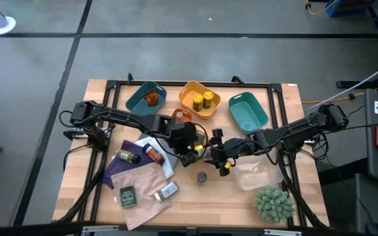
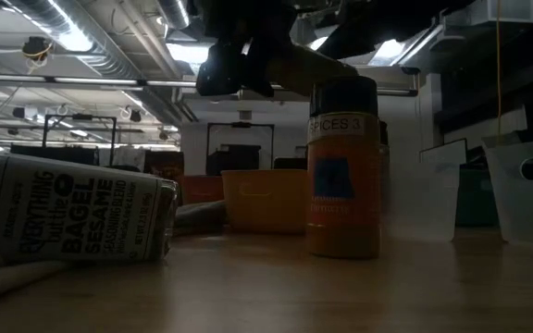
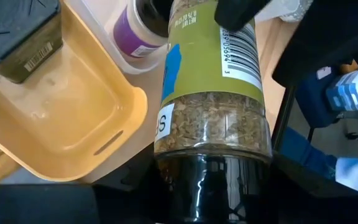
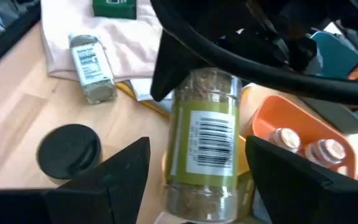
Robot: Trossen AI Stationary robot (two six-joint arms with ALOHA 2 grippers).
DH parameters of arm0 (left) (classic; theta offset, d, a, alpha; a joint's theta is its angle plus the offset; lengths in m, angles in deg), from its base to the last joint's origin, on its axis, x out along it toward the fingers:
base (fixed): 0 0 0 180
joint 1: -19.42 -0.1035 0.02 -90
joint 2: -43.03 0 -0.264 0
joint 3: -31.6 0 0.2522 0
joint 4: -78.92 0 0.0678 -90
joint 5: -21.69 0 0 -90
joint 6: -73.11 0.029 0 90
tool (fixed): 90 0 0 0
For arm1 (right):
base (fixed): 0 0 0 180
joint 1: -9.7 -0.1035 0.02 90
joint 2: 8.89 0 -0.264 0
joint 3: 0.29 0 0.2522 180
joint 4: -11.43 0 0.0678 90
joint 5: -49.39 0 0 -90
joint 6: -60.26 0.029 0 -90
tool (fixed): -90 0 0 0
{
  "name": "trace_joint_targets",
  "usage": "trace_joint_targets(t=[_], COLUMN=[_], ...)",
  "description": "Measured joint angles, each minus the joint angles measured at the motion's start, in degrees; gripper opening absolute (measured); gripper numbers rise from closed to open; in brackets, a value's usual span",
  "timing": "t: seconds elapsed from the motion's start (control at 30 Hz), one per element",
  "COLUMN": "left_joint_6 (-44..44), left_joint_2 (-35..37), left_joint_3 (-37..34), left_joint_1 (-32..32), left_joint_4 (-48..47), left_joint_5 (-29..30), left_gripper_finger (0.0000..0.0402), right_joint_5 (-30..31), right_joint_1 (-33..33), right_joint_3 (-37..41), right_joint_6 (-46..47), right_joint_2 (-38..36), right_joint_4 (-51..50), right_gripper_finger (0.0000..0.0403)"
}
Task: Sort spices by type
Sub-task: Put the black seasoning bottle into the left white bin
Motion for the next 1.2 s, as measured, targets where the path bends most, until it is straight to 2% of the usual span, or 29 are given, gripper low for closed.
trace_joint_targets(t=[0.3,0.5,0.63,0.93,1.2], left_joint_6=[1.8,2.8,3.3,5.6,6.0], left_joint_2=[0.0,0.0,0.0,0.0,0.0], left_joint_3=[0.0,0.0,0.0,0.0,0.0], left_joint_1=[-1.0,-1.5,-1.7,-1.7,-1.7], left_joint_4=[1.0,3.0,3.3,4.0,6.7], left_joint_5=[0.0,-0.4,-0.4,0.7,2.8], left_gripper_finger=[0.0186,0.0187,0.0180,0.0181,0.0182], right_joint_5=[-3.0,-6.9,-7.1,-4.1,1.7], right_joint_1=[0.0,0.0,0.0,0.0,0.0], right_joint_3=[0.0,0.0,0.0,0.0,0.0], right_joint_6=[7.8,10.0,10.0,9.7,9.9], right_joint_2=[0.0,-0.1,-0.1,-0.2,0.1], right_joint_4=[-2.7,-3.5,-3.4,-3.0,-0.8], right_gripper_finger=[0.0264,0.0264,0.0264,0.0264,0.0264])
